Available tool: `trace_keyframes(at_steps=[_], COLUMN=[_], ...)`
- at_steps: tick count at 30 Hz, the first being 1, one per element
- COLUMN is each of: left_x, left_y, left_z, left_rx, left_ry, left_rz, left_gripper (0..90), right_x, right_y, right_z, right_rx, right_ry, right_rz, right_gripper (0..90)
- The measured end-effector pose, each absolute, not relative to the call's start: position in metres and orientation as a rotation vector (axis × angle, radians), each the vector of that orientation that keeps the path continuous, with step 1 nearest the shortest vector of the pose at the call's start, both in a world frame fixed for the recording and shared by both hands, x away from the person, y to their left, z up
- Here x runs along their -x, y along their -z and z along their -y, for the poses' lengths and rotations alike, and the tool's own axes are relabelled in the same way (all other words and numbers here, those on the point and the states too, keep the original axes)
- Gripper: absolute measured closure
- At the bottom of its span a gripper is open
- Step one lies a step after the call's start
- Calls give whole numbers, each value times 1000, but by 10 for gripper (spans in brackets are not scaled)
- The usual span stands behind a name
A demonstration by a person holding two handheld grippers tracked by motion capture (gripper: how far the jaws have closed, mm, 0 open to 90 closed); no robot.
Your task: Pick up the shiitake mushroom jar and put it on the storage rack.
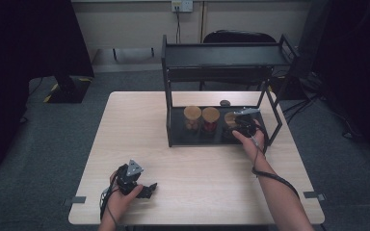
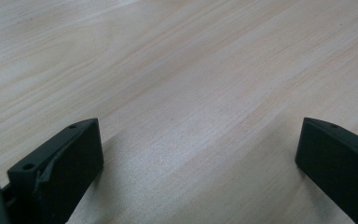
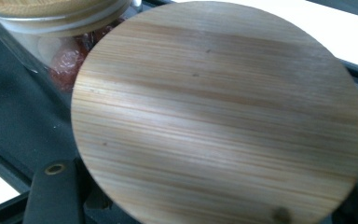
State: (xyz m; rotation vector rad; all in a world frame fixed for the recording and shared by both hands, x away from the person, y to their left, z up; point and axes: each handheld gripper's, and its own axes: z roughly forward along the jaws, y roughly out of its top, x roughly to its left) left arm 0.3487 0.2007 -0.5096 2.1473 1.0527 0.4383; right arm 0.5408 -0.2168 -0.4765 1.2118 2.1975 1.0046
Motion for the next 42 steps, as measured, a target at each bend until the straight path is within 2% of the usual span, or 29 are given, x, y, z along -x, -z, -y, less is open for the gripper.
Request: trace_keyframes(at_steps=[42], left_x=[-349], left_y=[510], left_z=[-201], left_rx=[-2147], left_ry=[-439], left_rz=[-1053], left_gripper=[3], right_x=[-552], right_y=[478], right_z=[212], right_rx=[-1222], right_ry=[-1006], right_rz=[-2159], right_gripper=[252])
